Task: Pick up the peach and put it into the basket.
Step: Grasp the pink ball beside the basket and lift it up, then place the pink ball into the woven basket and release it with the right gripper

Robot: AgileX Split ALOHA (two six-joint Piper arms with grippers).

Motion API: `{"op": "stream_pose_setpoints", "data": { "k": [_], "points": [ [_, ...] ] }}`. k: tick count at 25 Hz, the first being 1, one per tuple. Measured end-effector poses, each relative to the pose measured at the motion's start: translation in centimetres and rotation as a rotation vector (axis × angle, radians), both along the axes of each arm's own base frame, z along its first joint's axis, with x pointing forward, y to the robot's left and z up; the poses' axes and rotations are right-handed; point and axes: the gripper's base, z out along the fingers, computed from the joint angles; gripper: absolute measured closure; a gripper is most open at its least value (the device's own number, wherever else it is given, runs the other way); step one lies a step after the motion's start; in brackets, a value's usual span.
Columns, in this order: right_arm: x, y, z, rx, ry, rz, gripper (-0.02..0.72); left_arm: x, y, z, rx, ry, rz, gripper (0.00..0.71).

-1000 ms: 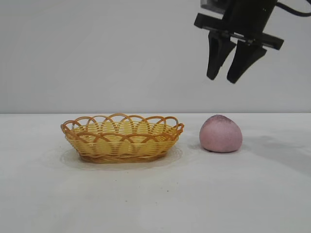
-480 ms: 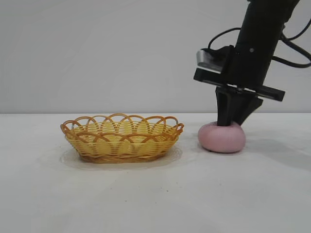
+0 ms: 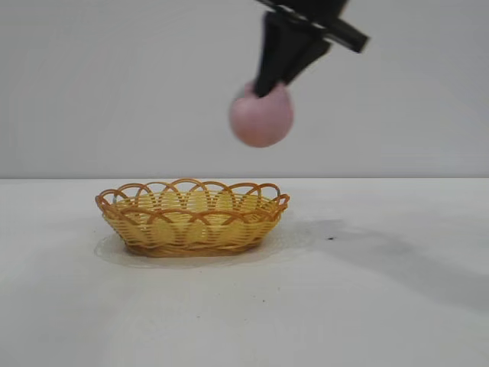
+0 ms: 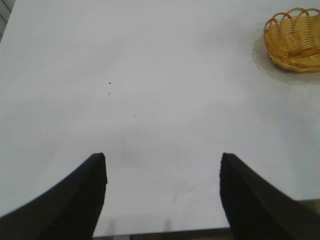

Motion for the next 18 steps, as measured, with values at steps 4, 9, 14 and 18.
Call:
{"op": "stream_pose_setpoints", "data": {
  "k": [4,9,14,18],
  "points": [
    [-0.9,2.9,-3.2,-0.020,0.037,0.039,0.703,0.0,-0.4,0.0,-0.052,0.001,-0.013,0.286],
    [-0.1,3.7,-7.2,-0.032,0.069,-0.018,0.703,0.0,-0.4,0.0,-0.054,-0.001,-0.014,0.286],
    [0.1,3.9,-7.7,-0.019,0.074,-0.038,0.573,-0.1,-0.4,0.0,-0.056,-0.005,-0.014,0.286],
    [0.3,3.9,-7.5,-0.009,0.052,-0.044,0.434,-0.2,-0.4,0.0,-0.056,-0.008,-0.015,0.286]
  ]
}}
